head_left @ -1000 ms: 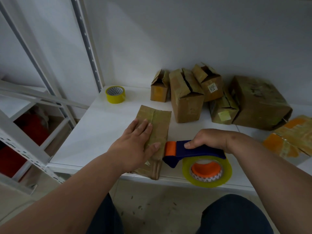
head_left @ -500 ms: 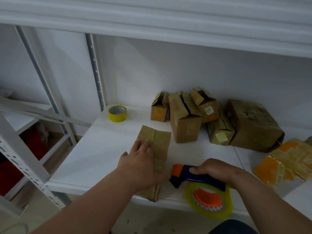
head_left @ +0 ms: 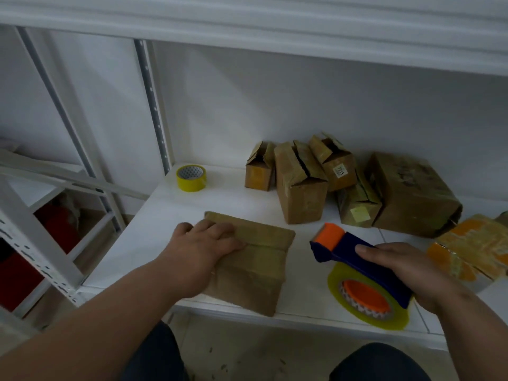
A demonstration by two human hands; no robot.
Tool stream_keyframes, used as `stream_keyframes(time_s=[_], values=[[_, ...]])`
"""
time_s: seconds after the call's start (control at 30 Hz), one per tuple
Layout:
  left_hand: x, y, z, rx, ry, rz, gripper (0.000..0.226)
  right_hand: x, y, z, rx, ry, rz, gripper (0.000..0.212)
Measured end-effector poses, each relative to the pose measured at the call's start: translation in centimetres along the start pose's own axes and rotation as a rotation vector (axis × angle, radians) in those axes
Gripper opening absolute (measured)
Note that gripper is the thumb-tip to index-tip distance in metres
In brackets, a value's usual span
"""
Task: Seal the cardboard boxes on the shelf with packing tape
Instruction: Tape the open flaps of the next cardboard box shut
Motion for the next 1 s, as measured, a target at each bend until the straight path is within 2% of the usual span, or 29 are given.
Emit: stream_keyframes(time_s=[0.13,0.17,0.27,0.3,0.33,0.43,0.5,0.6,0.73,0.77,0.87,0.93,1.0], values=[[0.0,-0.5,2.5,-0.083,-0.080,-0.092,0.083,0.6,0.1,1.5,-0.043,0.003,-0.003,0.103],[-0.2,-0.6,2.6,-0.096,-0.037,-0.120,0.078,0.8,0.1,1.7,-0.048,0.014,-0.001,0.102],[-1.6,-0.5,2.3,-0.133,0.170,-0.276,0.040,1.2,-0.1,2.2,-0.075,0.031,-0.009,0.103],[-1.9,-0.3,2.1,-0.129,0.214,-0.314,0.036,1.3,-0.2,2.3,-0.092,0.040,-0.014,0.102],[-1.7,-0.3,1.9,-0.133,0.256,-0.308,0.041,1.4,-0.3,2.6,-0.108,0.060,-0.019,0.099],[1.1,-0.7,2.5,-0.215,0.383,-0.096,0.087,2.0,-0.2,3.3,-0.163,0.127,-0.028,0.079],[1.6,-1.1,2.7,-0.183,0.408,-0.021,0.100,2.2,0.0,3.3,-0.177,0.167,-0.035,0.086],[1.3,-2.3,2.1,-0.119,0.403,0.091,0.079,2.1,0.4,2.7,-0.166,0.152,-0.050,0.102],[1.2,-4.1,1.0,-0.072,0.449,0.243,0.053,1.6,0.7,2.5,-0.176,0.130,-0.063,0.101],[1.2,-4.4,0.7,-0.069,0.400,0.244,0.049,1.6,0.7,2.5,-0.175,0.140,-0.056,0.102],[1.6,-4.3,-1.3,-0.081,0.217,0.200,0.062,1.7,0.7,2.5,-0.159,0.168,-0.040,0.106],[2.7,-3.4,-3.2,-0.058,0.203,0.223,0.087,1.6,0.5,2.6,-0.158,0.175,-0.037,0.107],[3.5,-3.0,-3.9,-0.021,0.197,0.243,0.098,1.6,0.4,2.7,-0.166,0.178,-0.039,0.106]])
Point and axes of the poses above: each hand's wrist, its own y-axis away from the middle knuckle, its own x-axis out of the palm, z = x × y, the point moved 10 cm from there along -y, towards the middle knuckle, and after that the axes turned 9 degrees about -x, right-handed, at the moved point
